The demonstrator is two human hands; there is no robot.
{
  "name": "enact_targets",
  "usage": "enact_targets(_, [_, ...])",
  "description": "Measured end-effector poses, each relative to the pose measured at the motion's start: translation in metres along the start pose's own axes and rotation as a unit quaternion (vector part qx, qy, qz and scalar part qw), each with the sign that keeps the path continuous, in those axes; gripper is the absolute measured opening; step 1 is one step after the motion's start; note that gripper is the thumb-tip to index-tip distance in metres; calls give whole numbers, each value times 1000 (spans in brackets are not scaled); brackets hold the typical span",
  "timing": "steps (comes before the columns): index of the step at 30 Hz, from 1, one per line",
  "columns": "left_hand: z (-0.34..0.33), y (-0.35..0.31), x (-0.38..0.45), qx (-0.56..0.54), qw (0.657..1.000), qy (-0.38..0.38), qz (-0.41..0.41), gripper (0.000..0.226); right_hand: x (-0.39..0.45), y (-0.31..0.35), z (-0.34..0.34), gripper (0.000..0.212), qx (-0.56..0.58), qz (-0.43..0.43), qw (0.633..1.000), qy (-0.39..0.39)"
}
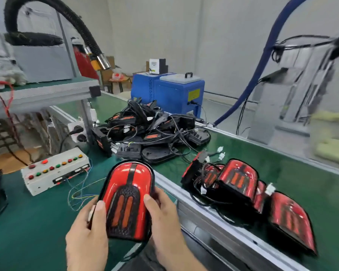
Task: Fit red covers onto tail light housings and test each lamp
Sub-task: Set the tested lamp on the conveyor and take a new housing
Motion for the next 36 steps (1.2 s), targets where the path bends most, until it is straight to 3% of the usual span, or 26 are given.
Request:
enact_targets(6, [-72,-74,-42,-34,979,171,-108,16,-14,76,78,22,47,103,987,-117])
enact_targets(11, [-143,-142,-78,-26,916,344,-206,28,-28,133,159,24,104,152,952,-245])
enact_targets(14, [-188,-165,-106,7,867,445,-225,29,-34,152,211,25,100,147,932,-315])
enact_targets(17, [-225,-172,-131,43,839,496,-219,31,-32,161,253,24,103,132,916,-366])
enact_targets(19, [-242,-173,-139,71,836,506,-201,56,-29,161,273,24,99,109,910,-388])
enact_targets(23, [-257,-167,-139,93,841,501,-183,48,-18,151,297,23,69,66,906,-413])
enact_targets(31, [-258,-159,-137,261,803,431,-318,39,-8,130,311,29,-86,50,896,-432])
enact_targets(36, [-258,-152,-138,234,807,432,-327,40,-9,124,317,29,-125,61,887,-440])
Point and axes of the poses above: each hand's wrist, its own x-axis towards the middle knuckle, its own z-axis out of the back of the hand, y = z × x, the point moved 2 cm from there along x, towards the middle knuckle, and after that the axes turned 12 degrees about x, right-handed, at the moved point
